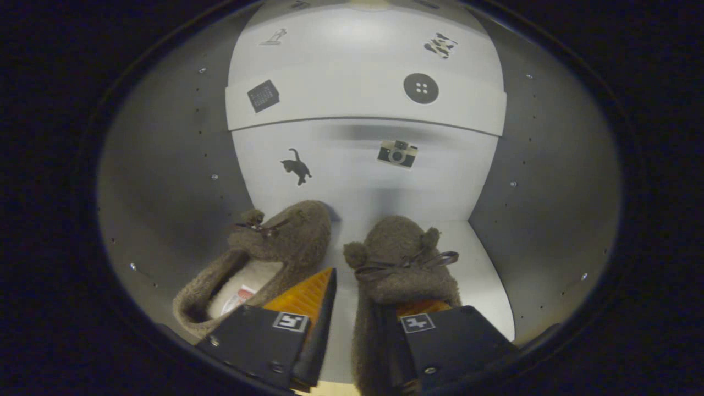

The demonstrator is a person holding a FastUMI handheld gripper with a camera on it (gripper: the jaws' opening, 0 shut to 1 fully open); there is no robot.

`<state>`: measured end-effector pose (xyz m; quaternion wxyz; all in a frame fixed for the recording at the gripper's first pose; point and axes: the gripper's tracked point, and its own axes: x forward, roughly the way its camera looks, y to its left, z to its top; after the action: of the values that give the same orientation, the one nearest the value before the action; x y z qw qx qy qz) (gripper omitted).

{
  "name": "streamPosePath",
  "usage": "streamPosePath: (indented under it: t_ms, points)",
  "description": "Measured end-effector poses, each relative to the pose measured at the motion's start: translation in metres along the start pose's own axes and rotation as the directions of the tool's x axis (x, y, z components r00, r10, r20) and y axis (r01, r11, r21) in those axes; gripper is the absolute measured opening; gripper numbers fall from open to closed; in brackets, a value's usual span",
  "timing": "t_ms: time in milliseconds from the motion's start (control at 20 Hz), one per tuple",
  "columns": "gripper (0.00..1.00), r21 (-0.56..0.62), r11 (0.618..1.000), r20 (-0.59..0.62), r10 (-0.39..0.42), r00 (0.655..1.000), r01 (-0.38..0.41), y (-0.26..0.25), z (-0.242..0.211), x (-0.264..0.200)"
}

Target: Open the shoe cabinet door, grab the shoes and put them into the shoe cabinet, then close the shoe cabinet door.

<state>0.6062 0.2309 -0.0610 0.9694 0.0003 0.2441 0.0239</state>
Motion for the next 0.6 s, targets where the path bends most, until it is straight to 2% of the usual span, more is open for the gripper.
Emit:
streamPosePath:
  t_ms: [300, 400, 600]
  points:
    - [0.63, 0.005, 1.000, 0.100, -0.013, 0.995, 0.012, -0.002, -0.002, -0.057]
    - [0.63, -0.004, 1.000, 0.159, -0.004, 0.987, 0.005, 0.001, -0.009, -0.092]
    - [0.90, 0.042, 0.999, 0.263, 0.013, 0.965, -0.025, 0.005, -0.041, -0.172]
